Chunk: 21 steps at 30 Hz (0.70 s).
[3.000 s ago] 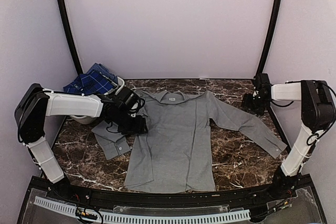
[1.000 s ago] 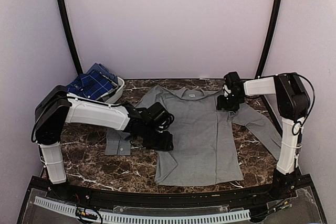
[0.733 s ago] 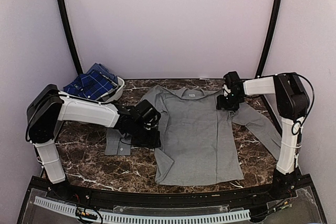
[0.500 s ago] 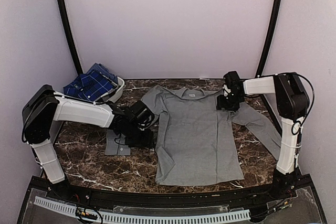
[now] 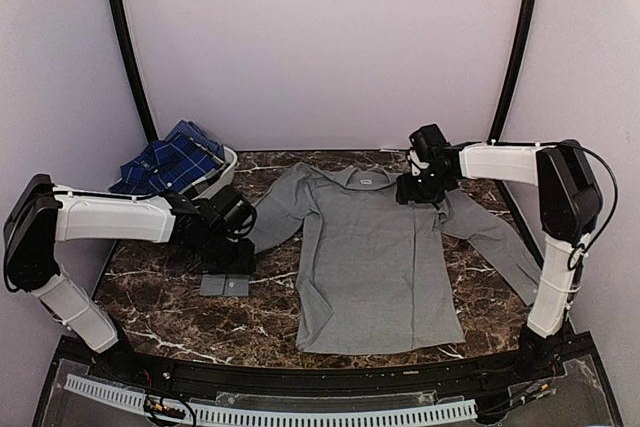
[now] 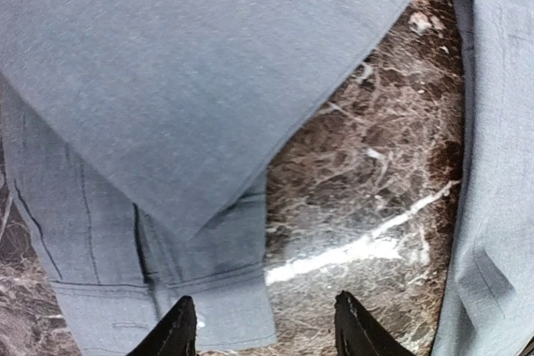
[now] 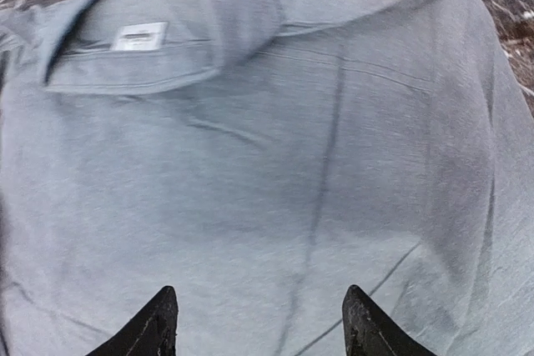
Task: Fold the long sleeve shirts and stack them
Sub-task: Smooth out the flattened shirt at the center of the board.
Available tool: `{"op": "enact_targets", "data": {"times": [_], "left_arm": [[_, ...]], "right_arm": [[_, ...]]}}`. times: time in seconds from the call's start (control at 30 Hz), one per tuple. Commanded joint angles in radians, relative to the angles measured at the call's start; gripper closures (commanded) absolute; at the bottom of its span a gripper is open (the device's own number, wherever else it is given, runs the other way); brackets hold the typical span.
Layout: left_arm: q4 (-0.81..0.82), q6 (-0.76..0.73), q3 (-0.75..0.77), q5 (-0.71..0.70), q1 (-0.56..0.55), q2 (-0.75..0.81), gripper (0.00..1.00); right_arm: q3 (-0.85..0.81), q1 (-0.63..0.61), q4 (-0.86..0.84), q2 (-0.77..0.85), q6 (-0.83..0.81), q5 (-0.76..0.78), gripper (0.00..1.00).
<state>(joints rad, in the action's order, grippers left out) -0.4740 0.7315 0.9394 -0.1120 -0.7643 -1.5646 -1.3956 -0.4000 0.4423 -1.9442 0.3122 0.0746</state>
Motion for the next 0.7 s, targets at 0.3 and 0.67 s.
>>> {"op": "enact_targets", "data": {"times": [0.3, 0.67], "left_arm": [[0.045, -0.022, -0.137, -0.024, 0.155, -0.02, 0.52], [0.048, -0.002, -0.226, -0.017, 0.341, -0.027, 0.59]], "right_arm": [[0.163, -0.351, -0.077, 0.134, 0.14, -0.069, 0.36], [0.481, -0.388, -0.158, 0.209, 0.216, -0.051, 0.35]]}}
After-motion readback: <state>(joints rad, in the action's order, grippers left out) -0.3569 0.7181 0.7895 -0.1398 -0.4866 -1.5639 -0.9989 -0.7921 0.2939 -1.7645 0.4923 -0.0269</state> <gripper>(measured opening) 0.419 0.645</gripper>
